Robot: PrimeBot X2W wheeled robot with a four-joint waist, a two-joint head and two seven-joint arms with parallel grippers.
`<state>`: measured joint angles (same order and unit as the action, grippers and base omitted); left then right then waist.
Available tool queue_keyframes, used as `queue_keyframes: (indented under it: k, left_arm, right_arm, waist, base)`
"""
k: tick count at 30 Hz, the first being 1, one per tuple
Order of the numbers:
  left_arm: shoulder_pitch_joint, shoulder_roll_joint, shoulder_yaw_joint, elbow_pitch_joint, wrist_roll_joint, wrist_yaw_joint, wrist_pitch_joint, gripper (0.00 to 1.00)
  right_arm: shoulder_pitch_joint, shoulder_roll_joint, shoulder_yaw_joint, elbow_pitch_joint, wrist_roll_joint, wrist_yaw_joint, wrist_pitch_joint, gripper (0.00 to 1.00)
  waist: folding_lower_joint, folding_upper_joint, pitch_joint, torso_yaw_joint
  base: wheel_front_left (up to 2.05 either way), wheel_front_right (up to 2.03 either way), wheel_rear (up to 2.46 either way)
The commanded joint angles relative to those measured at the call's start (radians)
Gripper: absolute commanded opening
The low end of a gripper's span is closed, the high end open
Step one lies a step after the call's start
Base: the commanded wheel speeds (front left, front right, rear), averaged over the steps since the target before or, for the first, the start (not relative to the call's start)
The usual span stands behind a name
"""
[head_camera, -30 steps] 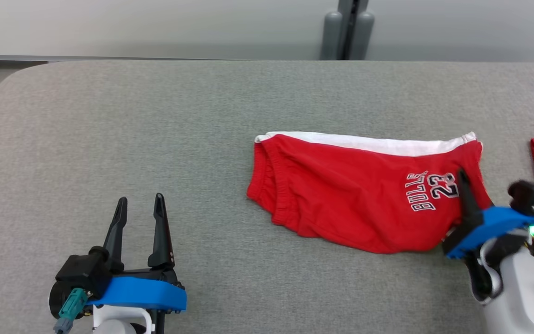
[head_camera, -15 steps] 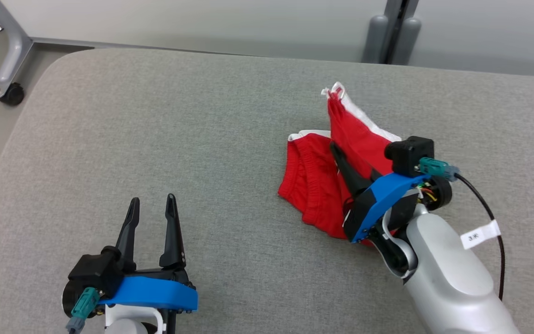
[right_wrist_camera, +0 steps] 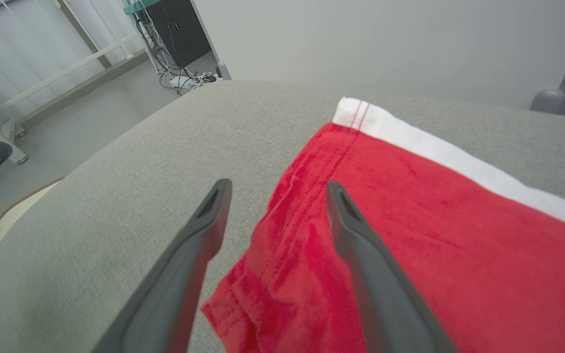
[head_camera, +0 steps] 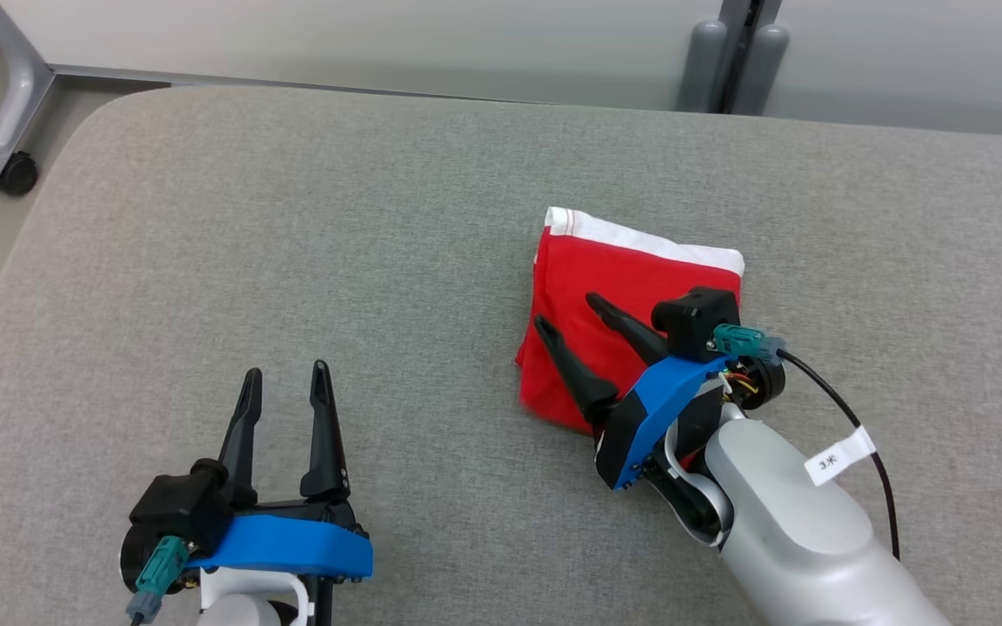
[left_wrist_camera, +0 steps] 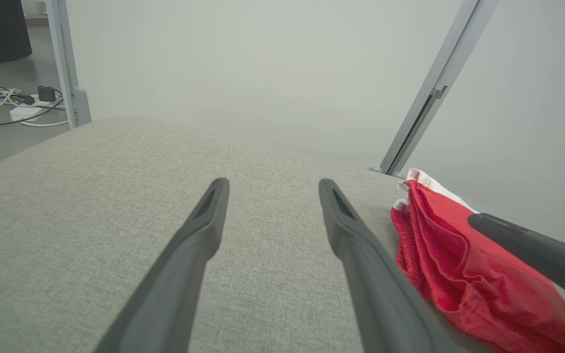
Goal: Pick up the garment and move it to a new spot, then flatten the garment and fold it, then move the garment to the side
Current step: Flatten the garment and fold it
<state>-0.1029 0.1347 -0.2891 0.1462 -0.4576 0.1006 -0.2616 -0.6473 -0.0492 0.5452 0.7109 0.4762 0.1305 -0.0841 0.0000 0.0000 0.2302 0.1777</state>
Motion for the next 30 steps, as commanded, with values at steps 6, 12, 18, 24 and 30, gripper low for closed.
queue_keyframes:
  k: [6, 12, 18, 24, 30]
  left_arm:
    - [-0.005, -0.014, 0.010, 0.001, 0.017, -0.011, -0.005, 1.00]
    - [-0.003, -0.023, 0.014, 0.004, 0.032, -0.022, -0.005, 1.00]
    - [-0.007, -0.028, 0.006, 0.000, 0.064, -0.041, -0.005, 1.00]
    - [0.018, -0.033, 0.009, 0.038, 0.091, -0.060, -0.005, 1.00]
    - [0.074, -0.022, 0.053, 0.069, 0.095, -0.048, -0.005, 1.00]
  right_arm:
    - [-0.023, -0.004, -0.037, -0.014, -0.022, 0.000, -0.106, 1.00]
    - [0.000, -0.004, -0.211, -0.032, -0.174, 0.000, -0.168, 1.00]
    - [0.104, -0.010, -0.405, -0.139, -0.330, 0.000, -0.180, 1.00]
    - [0.313, -0.002, -0.541, -0.299, -0.427, 0.000, -0.181, 1.00]
    - [0.449, -0.001, -0.518, -0.367, -0.364, 0.000, -0.181, 1.00]
  waist:
    - [0.0000, 0.0000, -0.006, -0.028]
    - [0.0000, 0.0000, -0.009, -0.040]
    - [0.0000, 0.0000, -0.035, -0.049]
    - [0.0000, 0.0000, -0.098, -0.087]
    - [0.0000, 0.0000, -0.132, -0.143]
  base:
    - [0.00, 0.00, 0.00]
    - [0.00, 0.00, 0.00]
    - [0.00, 0.00, 0.00]
    - [0.00, 0.00, 0.00]
    - [0.00, 0.00, 0.00]
